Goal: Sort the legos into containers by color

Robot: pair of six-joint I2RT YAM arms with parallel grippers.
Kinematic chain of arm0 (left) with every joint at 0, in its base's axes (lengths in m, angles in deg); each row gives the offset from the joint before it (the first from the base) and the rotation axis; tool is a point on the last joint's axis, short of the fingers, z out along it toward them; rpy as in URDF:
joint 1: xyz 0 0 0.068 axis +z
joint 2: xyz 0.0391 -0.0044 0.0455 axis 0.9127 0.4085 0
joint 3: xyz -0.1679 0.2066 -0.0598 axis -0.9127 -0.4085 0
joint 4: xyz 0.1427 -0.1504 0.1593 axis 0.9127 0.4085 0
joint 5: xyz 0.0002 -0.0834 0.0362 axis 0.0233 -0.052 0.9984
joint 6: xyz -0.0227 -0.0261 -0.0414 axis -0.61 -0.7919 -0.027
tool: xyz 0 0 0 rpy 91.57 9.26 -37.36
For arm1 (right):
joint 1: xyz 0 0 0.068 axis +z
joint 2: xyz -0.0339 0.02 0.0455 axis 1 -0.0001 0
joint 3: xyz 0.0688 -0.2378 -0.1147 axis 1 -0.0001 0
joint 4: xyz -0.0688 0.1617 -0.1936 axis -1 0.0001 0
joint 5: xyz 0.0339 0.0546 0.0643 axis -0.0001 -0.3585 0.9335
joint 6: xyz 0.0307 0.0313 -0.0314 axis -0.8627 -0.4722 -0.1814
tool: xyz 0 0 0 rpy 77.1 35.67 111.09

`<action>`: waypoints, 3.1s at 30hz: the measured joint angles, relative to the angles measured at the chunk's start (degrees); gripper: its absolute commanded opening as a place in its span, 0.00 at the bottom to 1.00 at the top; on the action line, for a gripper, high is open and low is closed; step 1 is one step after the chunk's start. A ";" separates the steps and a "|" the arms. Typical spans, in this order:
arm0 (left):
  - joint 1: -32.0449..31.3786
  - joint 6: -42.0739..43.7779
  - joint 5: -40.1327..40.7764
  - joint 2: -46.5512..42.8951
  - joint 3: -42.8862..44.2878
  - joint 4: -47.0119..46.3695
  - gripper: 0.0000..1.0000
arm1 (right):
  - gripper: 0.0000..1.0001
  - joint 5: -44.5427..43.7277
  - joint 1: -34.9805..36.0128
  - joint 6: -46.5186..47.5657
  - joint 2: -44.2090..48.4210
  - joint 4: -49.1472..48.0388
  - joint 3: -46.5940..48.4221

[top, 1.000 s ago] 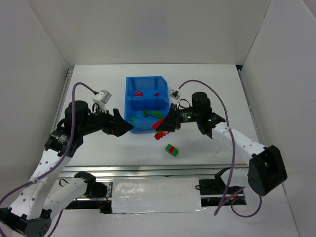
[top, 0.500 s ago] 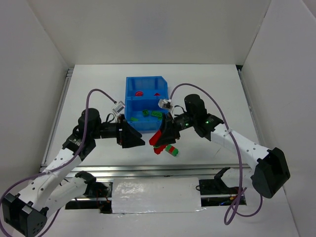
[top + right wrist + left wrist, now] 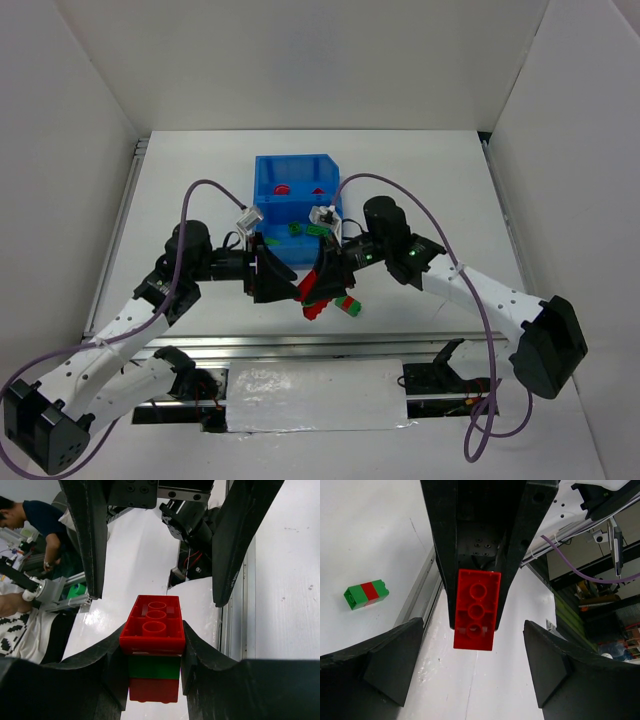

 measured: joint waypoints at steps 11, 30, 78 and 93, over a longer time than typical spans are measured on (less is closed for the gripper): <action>-0.35 -0.11 -2.03 0.13 -1.14 -3.54 0.83 | 0.05 0.09 0.55 -4.79 -0.81 -6.12 0.02; -0.70 0.09 -3.65 0.26 -2.14 -3.98 0.00 | 0.21 1.31 0.55 -9.20 -1.11 -11.45 -1.33; -0.90 5.95 13.73 -2.10 8.33 6.67 0.00 | 1.00 -18.43 -5.42 -19.63 15.96 -24.17 -13.38; -0.94 1.42 12.02 -2.86 7.72 -0.07 0.00 | 0.73 -14.38 -5.46 -29.57 11.15 -42.91 -15.58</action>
